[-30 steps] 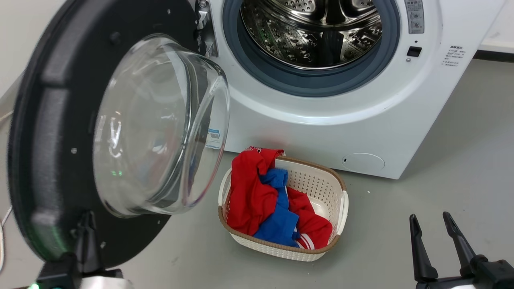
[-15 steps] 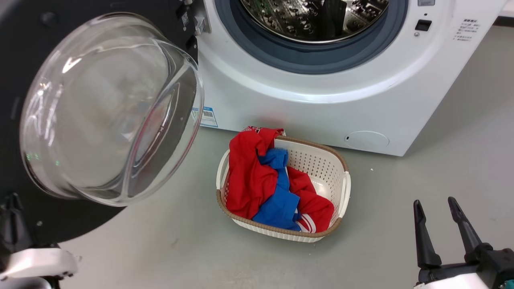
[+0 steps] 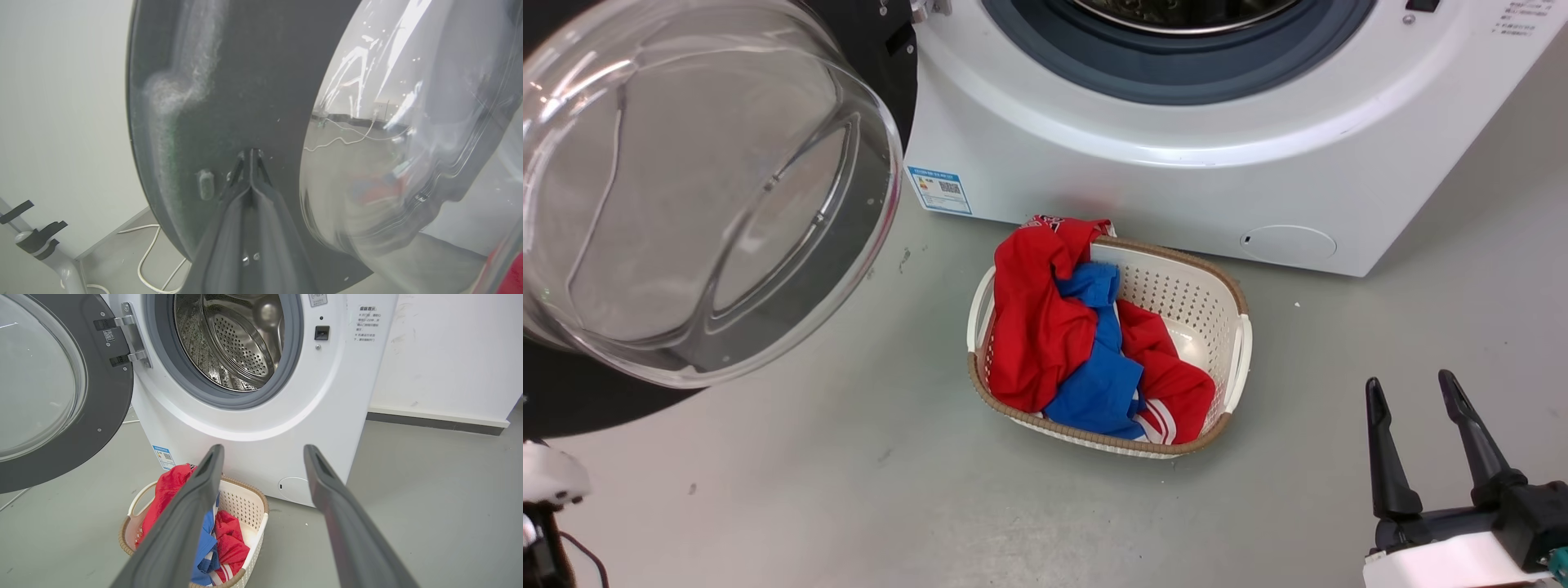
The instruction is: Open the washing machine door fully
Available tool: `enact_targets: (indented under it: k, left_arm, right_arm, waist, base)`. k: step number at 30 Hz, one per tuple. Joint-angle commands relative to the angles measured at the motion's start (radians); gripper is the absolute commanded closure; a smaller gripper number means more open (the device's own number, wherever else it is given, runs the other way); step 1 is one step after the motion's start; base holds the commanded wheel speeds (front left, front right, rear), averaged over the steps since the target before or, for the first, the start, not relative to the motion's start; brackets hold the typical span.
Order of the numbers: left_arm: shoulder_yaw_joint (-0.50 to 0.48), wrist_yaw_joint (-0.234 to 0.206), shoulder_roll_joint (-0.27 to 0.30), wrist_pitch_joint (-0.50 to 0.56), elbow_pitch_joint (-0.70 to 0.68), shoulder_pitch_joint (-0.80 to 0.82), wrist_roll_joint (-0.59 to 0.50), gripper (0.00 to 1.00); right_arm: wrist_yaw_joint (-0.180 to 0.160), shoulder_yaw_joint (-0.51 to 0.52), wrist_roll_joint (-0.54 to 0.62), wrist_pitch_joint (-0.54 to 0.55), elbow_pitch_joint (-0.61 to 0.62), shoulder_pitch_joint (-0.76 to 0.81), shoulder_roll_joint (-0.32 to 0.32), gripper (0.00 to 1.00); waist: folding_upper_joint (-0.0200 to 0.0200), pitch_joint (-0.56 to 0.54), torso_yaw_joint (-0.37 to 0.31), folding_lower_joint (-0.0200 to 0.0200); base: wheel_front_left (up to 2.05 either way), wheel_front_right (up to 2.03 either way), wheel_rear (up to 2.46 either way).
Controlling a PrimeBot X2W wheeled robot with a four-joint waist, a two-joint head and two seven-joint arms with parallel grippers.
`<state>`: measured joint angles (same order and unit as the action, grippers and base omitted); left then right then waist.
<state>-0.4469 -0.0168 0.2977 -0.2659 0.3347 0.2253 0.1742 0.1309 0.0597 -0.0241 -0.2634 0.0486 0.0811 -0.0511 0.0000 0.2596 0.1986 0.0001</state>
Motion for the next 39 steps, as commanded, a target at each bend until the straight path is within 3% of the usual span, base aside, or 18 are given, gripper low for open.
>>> enact_targets:
  k: [1,13,24,31,39]
  left_arm:
    - [-0.015,0.004,0.015,0.003,0.016,0.029,0.007,1.0]
    - [-0.087,0.044,0.083,0.003,0.175,0.145,-0.021,1.0]
    - [-0.118,0.08,0.107,0.002,0.252,0.195,-0.057,1.0]
    - [-0.135,0.102,0.091,0.001,0.213,0.136,-0.084,1.0]
    - [-0.124,0.129,0.037,0.001,0.066,0.025,-0.114,1.0]
  right_arm:
    - [0.0,-0.001,0.005,-0.002,0.003,-0.014,0.002,0.0]
    - [0.0,0.001,0.028,-0.002,0.009,-0.045,0.002,0.0]
    - [0.0,-0.001,0.028,-0.002,-0.002,-0.055,0.002,0.0]
    - [0.0,0.001,0.003,-0.002,-0.014,-0.036,0.002,0.0]
    - [0.0,0.003,-0.027,-0.002,-0.02,-0.007,0.002,0.0]
  waist:
    - [0.0,0.009,-0.001,-0.0001]
    - [0.0,0.059,-0.018,-0.0001]
    - [0.0,0.063,-0.028,-0.0001]
    - [0.0,0.003,-0.043,-0.0001]
    - [0.0,-0.102,-0.062,-0.0001]
  base:
    - [0.0,0.0,0.0]
    - [0.0,0.0,0.0]
    - [0.0,0.0,0.0]
    - [0.0,0.0,0.0]
    - [0.0,0.0,0.0]
